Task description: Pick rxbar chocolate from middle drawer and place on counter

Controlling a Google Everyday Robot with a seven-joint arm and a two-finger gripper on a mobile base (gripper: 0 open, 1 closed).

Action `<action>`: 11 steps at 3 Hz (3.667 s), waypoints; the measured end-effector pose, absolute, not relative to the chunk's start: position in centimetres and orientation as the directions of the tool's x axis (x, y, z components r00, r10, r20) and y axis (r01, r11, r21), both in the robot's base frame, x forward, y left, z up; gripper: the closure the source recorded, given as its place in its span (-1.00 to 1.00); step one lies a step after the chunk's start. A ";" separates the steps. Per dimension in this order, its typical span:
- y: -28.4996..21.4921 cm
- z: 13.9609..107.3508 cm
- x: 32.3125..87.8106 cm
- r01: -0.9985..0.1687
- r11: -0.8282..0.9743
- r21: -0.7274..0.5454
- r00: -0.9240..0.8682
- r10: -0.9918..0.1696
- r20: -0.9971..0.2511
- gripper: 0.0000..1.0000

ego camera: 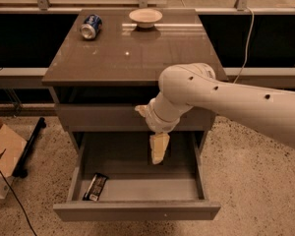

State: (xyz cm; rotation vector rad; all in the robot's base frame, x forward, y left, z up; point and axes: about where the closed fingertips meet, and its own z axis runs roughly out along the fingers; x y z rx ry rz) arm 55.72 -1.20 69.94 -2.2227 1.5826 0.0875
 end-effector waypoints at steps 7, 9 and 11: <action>2.0 53.3 55.6 -0.818 -0.546 -0.183 0.574 -0.750 -0.328 -1.00; 5.3 49.9 55.9 -0.769 -0.612 -0.183 0.637 -0.715 -0.287 -1.00; 8.7 46.2 56.9 -0.817 -0.514 -0.260 0.576 -0.726 -0.376 -1.00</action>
Offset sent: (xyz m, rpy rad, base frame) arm 0.0164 -0.0110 -0.0478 -0.0995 0.0524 -0.0487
